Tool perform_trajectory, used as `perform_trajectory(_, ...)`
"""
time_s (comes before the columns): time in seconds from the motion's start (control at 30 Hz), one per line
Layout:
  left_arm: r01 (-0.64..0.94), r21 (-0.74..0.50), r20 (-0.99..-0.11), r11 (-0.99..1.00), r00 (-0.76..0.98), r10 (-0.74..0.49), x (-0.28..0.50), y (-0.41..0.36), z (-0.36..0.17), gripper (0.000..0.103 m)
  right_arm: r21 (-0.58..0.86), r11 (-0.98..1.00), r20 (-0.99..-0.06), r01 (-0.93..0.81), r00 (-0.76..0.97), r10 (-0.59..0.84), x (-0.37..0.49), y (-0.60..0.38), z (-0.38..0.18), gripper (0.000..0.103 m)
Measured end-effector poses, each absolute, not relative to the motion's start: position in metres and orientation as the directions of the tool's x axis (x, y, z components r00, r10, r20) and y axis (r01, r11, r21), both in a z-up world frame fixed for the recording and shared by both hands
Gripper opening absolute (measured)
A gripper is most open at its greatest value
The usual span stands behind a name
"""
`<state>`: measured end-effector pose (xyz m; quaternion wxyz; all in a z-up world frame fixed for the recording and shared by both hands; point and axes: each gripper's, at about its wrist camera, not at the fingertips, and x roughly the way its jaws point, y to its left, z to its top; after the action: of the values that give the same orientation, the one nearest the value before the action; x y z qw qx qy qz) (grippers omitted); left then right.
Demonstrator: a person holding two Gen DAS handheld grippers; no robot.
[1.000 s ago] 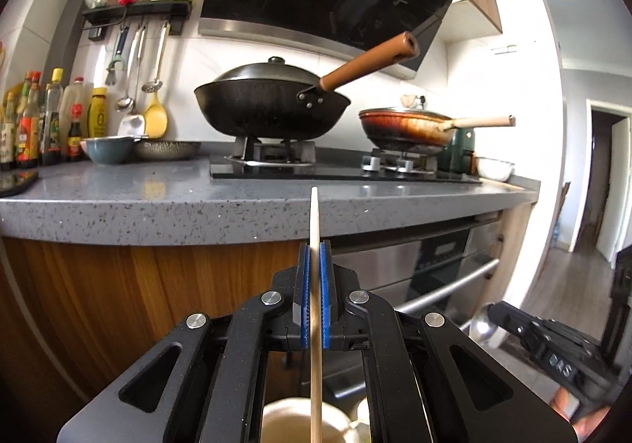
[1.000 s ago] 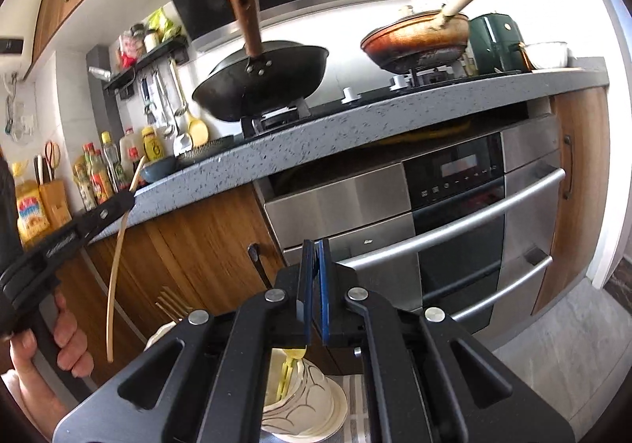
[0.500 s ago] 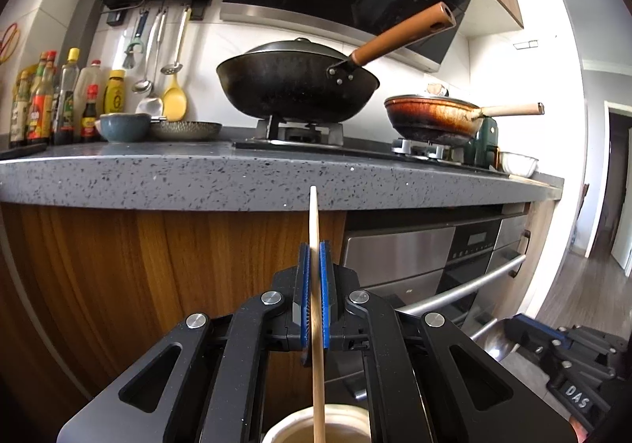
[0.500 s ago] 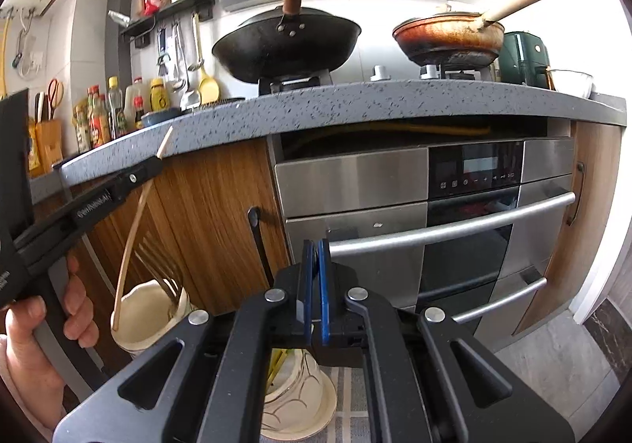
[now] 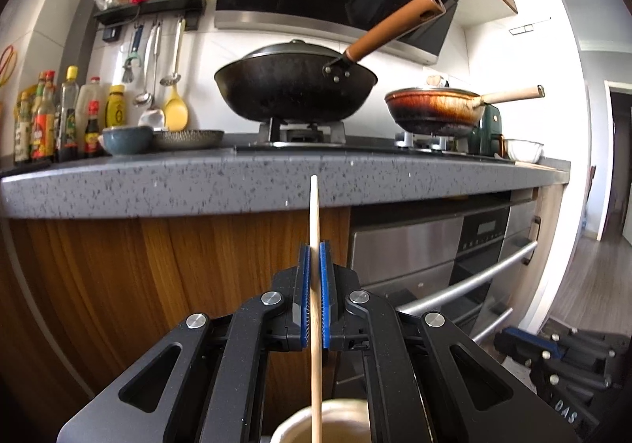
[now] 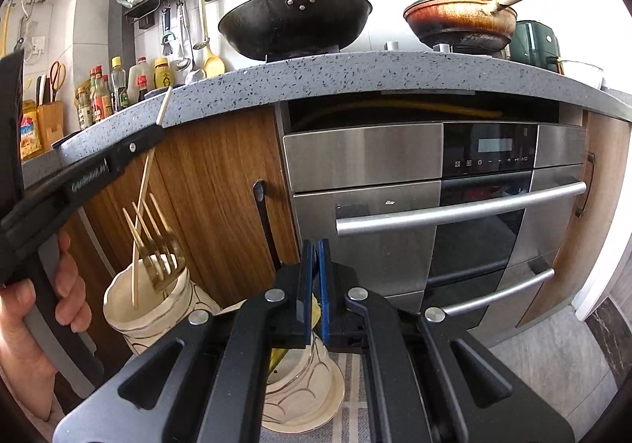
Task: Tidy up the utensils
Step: 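Carry both chopsticks up over the ceramic holder cups, then lower the chopsticks into the holder cups and open both grippers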
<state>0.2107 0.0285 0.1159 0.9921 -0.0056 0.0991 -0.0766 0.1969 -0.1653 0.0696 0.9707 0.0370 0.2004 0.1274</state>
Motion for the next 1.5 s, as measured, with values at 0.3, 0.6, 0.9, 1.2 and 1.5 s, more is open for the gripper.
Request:
perform_trajectory(0.3, 0.182, -0.03, -0.22, 0.983, 0.958, -0.184, 0.179, 0.039, 0.088, 0.005, 0.134, 0.957, -0.412, -0.259, 0.863, 0.291, 0.201, -0.166, 0.063, 0.003)
perform_trajectory(0.6, 0.249, -0.05, -0.286, 0.967, 0.924, -0.252, 0.165, 0.041, 0.07, 0.005, 0.112, 0.951, -0.439, -0.288, 0.844, 0.308, 0.202, -0.157, 0.056, 0.003)
perform_trajectory(0.9, 0.264, -0.034, -0.342, 0.964, 0.903, -0.26, 0.166, 0.033, 0.058, 0.005, 0.112, 0.953, -0.435, -0.28, 0.849, 0.3, 0.206, -0.158, 0.056, 0.003)
perform_trajectory(1.2, 0.246, -0.07, -0.366, 0.967, 0.895, -0.254, 0.175, 0.039, 0.056, 0.006, 0.15, 0.948, -0.437, -0.28, 0.841, 0.318, 0.206, -0.161, 0.056, 0.004)
perform_trajectory(1.5, 0.219, -0.096, -0.373, 0.971, 0.897, -0.24, 0.162, 0.047, 0.073, 0.03, 0.193, 0.942, -0.405, -0.274, 0.852, 0.331, 0.195, -0.171, 0.068, 0.034)
